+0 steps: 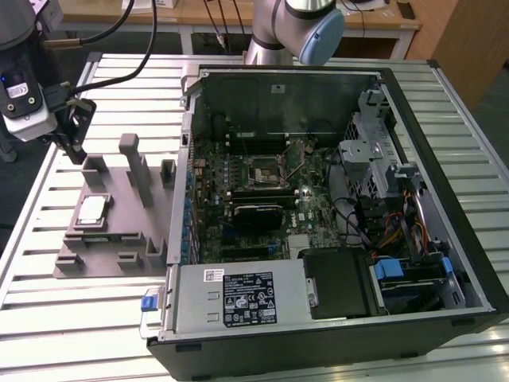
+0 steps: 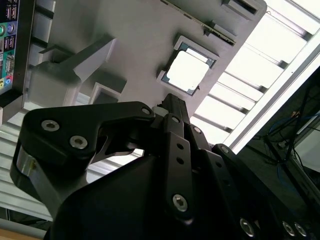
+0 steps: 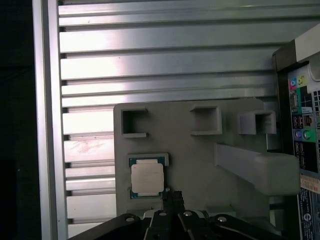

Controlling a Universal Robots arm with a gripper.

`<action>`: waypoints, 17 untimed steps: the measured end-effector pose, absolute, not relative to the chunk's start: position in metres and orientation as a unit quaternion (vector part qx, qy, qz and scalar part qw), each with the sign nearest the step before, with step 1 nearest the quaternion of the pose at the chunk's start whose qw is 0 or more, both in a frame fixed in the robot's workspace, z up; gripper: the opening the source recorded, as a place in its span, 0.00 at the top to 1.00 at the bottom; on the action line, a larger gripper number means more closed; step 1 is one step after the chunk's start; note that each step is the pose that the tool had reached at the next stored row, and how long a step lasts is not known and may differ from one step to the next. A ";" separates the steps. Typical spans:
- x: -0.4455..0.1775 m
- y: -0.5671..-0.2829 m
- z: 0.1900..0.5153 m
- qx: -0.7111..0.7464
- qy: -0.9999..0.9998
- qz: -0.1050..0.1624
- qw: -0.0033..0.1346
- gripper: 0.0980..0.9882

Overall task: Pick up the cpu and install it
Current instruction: 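Pick up the cpu and move it towards the insertion slot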

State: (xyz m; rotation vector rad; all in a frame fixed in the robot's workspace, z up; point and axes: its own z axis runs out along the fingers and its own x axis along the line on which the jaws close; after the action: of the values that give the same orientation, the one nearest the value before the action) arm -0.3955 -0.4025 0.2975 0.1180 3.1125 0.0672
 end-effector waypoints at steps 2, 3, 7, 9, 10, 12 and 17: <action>-0.396 -0.402 0.297 0.038 0.999 0.022 0.013 0.99; -0.396 -0.402 0.297 0.038 0.999 0.022 0.013 0.99; -0.396 -0.402 0.297 0.038 0.999 0.022 0.013 0.99; -0.396 -0.402 0.297 0.038 0.999 0.022 0.013 0.99; -0.397 -0.402 0.297 0.038 0.999 0.022 0.013 0.99; -0.399 -0.403 0.296 0.038 0.999 0.022 0.013 0.99; -0.406 -0.403 0.294 0.038 0.999 0.022 0.013 0.99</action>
State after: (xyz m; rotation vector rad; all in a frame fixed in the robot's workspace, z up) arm -0.4061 -0.4025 0.2940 0.1181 3.1125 0.0673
